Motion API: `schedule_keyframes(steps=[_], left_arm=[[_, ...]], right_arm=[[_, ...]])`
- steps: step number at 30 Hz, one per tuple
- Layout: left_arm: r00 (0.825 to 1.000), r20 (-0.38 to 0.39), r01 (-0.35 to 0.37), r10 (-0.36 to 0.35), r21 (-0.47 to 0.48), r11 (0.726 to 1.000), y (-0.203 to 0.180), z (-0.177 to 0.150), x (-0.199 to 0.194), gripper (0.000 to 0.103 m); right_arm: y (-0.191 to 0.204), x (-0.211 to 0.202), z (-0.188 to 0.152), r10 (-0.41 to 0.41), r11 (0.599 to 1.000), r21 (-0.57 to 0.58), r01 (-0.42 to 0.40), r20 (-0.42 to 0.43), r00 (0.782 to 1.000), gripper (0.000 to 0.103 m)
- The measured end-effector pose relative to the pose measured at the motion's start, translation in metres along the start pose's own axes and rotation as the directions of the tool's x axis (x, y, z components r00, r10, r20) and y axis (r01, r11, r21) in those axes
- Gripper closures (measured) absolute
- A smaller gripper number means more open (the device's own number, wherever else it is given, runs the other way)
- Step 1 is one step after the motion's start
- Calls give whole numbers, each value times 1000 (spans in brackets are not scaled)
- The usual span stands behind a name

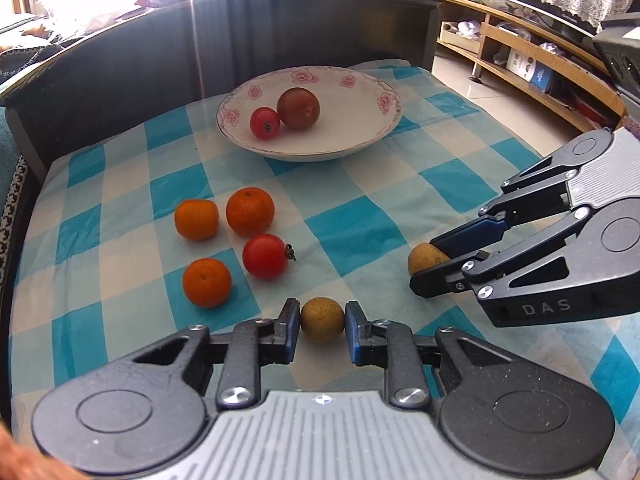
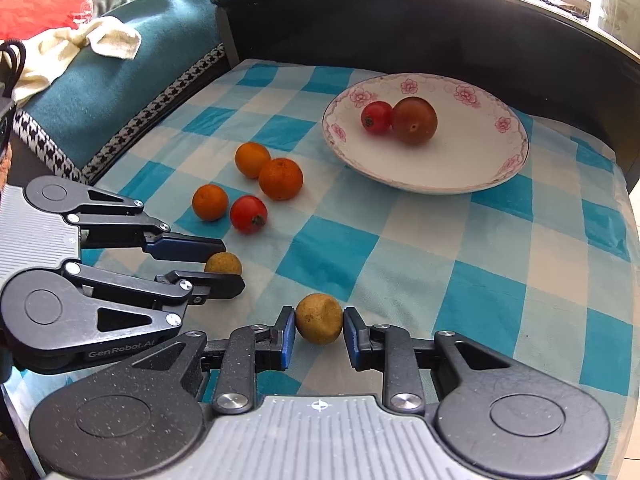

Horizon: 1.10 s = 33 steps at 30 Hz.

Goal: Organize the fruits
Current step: 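Carry both brown fruits over the white flowered bowl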

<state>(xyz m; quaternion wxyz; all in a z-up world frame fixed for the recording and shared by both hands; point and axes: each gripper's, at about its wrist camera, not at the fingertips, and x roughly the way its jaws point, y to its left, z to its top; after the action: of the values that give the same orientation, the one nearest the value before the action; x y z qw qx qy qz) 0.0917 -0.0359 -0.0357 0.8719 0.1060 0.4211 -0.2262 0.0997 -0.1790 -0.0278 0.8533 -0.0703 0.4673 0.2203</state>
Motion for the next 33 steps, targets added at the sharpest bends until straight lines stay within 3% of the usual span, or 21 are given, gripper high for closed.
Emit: schedule_keyframes(steps=[16, 33], left_arm=[[1000, 16, 4, -4, 25, 1000, -1, -10, 0, 65], [1000, -4, 9, -9, 6, 1000, -2, -4, 3, 69]], right_arm=[[3, 1, -7, 0, 999, -48, 1, 18, 1000, 80], [6, 0, -8, -23, 998, -51, 24, 15, 1000, 82]])
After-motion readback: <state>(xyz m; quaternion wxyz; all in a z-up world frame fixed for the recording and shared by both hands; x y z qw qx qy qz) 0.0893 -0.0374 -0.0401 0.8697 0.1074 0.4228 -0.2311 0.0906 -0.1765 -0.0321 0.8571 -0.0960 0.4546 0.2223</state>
